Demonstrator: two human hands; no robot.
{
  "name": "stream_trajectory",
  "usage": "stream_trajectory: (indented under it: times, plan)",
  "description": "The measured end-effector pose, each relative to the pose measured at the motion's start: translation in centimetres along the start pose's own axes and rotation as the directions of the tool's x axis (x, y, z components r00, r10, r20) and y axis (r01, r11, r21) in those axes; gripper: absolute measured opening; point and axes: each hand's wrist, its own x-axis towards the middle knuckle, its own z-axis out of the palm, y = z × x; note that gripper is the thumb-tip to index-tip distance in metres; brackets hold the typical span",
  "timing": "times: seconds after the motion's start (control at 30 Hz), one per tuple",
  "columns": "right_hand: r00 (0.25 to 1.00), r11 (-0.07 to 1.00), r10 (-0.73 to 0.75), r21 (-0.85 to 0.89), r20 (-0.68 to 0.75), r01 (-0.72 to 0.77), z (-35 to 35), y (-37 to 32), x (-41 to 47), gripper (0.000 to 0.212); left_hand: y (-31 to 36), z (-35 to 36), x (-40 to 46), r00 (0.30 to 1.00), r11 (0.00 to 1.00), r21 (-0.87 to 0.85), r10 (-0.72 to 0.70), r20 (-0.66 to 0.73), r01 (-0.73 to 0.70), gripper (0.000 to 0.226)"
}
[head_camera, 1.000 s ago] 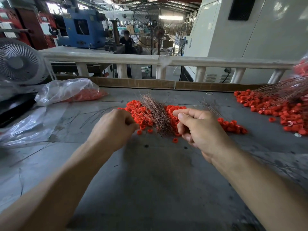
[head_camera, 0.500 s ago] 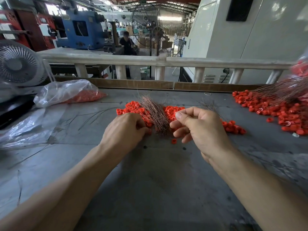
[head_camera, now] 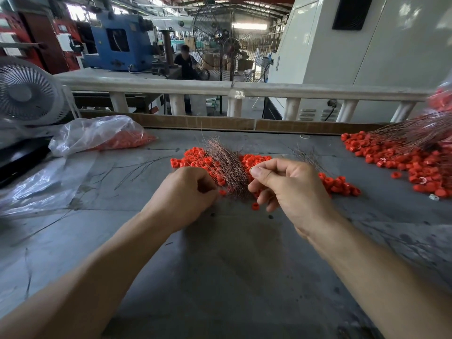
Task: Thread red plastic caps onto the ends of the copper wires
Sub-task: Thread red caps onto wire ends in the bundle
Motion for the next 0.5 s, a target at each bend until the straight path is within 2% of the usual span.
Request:
stream_trajectory:
  times: [0.1, 0.33, 0.43, 0.5]
  plan:
    - [1.0, 1.0, -0.003, -0.001, 0.001, 0.003, 0.0, 0.0, 0.0, 0.01, 0.5, 0.4, -0.4, 1.0, 0.997, -0.079, 0.013, 0.01, -0.012, 0.013]
    - [1.0, 0.999, -0.025, -0.022, 0.015, 0.025, 0.0, 0.0, -0.2, 0.011, 1.2, 0.4, -0.4, 0.998, 0.973, -0.232, -0.01, -0.058, -0.003, 0.012]
    - [0.999, 0.999, -0.036, -0.024, 0.021, 0.037, 0.0, 0.0, -0.2, 0.012, 1.5, -0.1, -0.6, 0.996, 0.935, -0.355, -0.011, -0.087, -0.021, 0.012]
    - [0.998, 0.998, -0.052, -0.021, 0.02, 0.052, 0.0, -0.1, -0.3, 0.013, 1.9, -0.2, -0.8, 0.997, 0.87, -0.492, -0.02, -0.078, -0.021, 0.012]
